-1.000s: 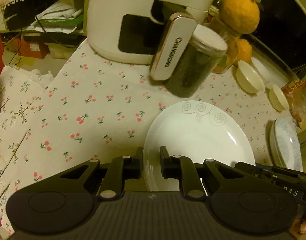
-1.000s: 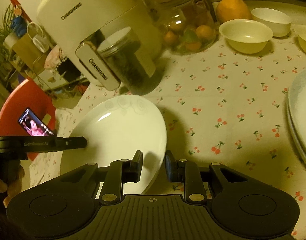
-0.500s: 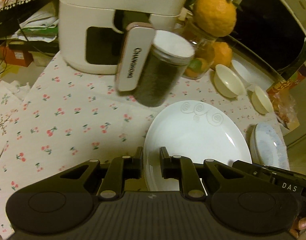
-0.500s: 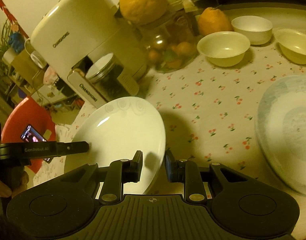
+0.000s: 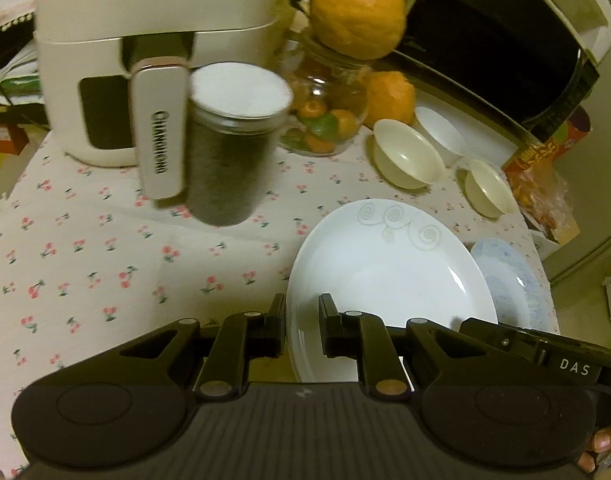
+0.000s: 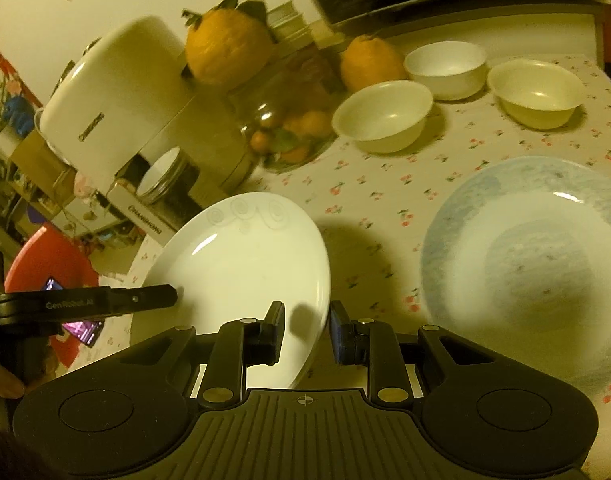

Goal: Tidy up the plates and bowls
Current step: 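Lift the white plate with both grippers toward the blue plate stack, then lower the white plate onto the blue plate stack and open both grippers, then move both grippers to the white bowl beside the microwave, then close both grippers on the white bowl rim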

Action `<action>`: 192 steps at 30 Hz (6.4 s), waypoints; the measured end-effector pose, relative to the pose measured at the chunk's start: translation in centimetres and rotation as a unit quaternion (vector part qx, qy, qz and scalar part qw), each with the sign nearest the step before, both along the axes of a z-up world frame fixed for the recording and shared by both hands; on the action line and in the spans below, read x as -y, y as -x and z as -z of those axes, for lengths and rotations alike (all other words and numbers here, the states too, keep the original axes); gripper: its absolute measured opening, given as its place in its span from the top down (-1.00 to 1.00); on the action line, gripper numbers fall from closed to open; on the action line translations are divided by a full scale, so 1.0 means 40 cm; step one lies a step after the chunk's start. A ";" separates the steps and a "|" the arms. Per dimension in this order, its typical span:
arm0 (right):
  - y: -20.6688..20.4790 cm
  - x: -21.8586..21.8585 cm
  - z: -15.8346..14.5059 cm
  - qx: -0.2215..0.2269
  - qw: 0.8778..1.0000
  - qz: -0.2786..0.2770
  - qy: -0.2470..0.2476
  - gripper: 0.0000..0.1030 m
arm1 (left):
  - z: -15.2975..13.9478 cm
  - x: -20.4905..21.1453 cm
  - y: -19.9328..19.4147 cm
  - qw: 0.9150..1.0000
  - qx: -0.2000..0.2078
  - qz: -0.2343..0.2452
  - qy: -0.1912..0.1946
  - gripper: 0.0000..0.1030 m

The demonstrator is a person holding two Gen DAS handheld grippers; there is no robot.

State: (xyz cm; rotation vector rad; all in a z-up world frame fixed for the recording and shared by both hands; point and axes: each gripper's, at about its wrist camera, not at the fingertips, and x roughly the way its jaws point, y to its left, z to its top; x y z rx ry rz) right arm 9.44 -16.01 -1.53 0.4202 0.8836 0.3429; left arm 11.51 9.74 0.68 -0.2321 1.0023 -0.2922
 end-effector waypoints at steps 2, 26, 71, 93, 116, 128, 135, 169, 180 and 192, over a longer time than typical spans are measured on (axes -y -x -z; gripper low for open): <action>-0.001 0.018 -0.004 0.003 1.000 0.005 -0.002 0.55 | 0.000 0.015 -0.006 1.000 0.000 0.004 0.002 0.72; 0.000 0.239 -0.009 0.004 0.997 0.077 -0.019 0.54 | 0.023 0.224 -0.043 0.998 -0.012 0.058 0.005 0.72; 0.009 0.397 0.051 0.003 0.985 0.145 0.092 0.54 | 0.090 0.543 -0.018 0.979 0.063 0.129 -0.147 0.72; 0.017 0.358 0.038 0.018 0.980 0.112 0.164 -0.05 | 0.095 0.552 -0.015 0.980 0.055 0.137 -0.135 0.13; -0.052 0.337 -0.057 0.018 0.984 0.116 0.133 -0.90 | 0.023 0.499 -0.081 0.988 0.052 0.068 -0.131 -0.96; -0.173 0.328 -0.137 0.041 0.984 0.113 0.133 -0.96 | -0.059 0.507 -0.184 0.989 0.064 0.043 -0.123 -0.99; -0.274 0.344 -0.132 0.041 0.985 0.121 0.119 -0.96 | -0.059 0.509 -0.264 0.990 0.063 0.033 -0.121 -0.99; -0.610 0.398 0.072 0.064 0.988 0.140 -0.006 0.08 | 0.057 0.552 -0.540 0.994 0.097 0.036 -0.024 0.56; -0.635 0.398 0.113 0.055 0.987 0.153 -0.006 0.45 | 0.095 0.564 -0.563 0.996 0.084 0.029 -0.025 0.75; -0.634 0.395 0.128 0.055 0.987 0.149 -0.007 0.67 | 0.089 0.557 -0.559 0.995 0.092 0.023 -0.026 0.81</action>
